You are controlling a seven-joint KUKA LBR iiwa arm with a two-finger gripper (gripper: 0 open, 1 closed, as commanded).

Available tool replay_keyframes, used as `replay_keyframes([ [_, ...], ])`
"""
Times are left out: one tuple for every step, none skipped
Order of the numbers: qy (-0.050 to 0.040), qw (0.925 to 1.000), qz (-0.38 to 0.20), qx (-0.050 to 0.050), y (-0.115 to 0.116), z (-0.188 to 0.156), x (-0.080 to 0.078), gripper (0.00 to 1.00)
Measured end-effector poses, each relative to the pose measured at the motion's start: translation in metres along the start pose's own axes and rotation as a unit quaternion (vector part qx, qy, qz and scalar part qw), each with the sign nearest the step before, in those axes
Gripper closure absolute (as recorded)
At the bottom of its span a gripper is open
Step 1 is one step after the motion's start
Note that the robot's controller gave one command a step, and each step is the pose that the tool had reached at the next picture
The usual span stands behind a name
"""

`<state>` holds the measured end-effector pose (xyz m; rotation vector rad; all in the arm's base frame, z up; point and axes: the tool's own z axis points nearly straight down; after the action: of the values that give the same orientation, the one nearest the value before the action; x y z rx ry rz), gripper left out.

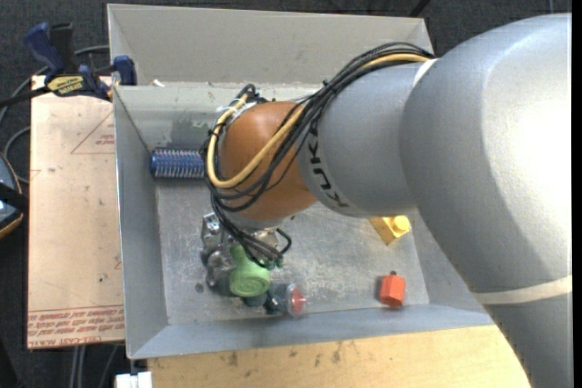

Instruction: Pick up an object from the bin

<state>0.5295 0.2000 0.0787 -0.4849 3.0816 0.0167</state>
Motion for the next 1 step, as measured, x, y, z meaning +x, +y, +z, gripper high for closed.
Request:
replay_keyframes([
  [0.0019, 0.9999, -0.012, -0.001, -0.0563, -0.0007, -0.0126, 1.0],
])
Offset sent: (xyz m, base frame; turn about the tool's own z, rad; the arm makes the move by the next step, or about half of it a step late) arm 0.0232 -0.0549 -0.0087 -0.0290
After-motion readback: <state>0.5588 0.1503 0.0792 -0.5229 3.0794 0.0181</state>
